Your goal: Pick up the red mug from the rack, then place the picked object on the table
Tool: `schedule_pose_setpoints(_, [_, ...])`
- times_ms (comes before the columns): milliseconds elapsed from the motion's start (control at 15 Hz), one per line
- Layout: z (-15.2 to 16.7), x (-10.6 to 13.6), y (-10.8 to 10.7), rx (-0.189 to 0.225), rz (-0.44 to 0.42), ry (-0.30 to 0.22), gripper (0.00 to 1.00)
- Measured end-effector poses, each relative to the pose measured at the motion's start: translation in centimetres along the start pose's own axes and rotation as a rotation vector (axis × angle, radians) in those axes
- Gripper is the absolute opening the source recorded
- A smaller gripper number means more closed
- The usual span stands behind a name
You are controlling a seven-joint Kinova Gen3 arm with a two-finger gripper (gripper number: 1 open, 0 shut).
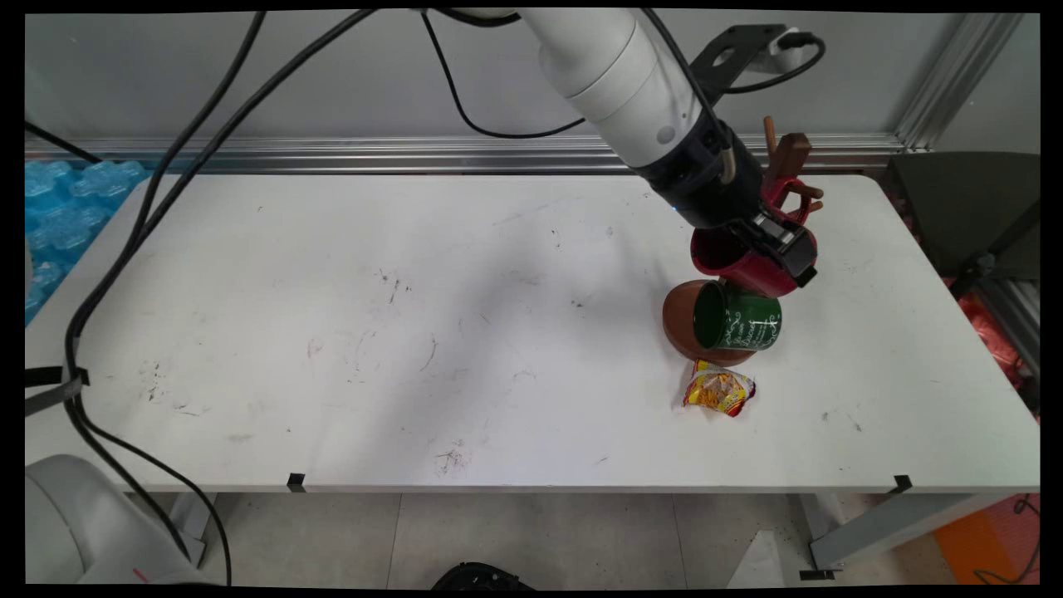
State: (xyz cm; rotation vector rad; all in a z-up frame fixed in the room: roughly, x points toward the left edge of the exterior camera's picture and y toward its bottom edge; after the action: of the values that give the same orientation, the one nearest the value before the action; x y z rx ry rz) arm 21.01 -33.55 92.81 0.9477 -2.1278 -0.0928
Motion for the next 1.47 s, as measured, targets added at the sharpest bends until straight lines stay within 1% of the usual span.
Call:
schedule_pose_setpoints(467, [-0.1,-0.2,-0.1,0.011,-0.009,0.017,0.0])
schedule_pose_setpoints(733, [-0.2,-0.1,0.1,0.01,-0.007,0.025,0.0])
schedule_pose_setpoints(1067, [-0.8,0.1,1.3,-0.012,0.005,0.035,0.0])
schedule_pose_setpoints(1467, [-1.8,-0.2,3.8,-0.058,0.019,0.03,0.0])
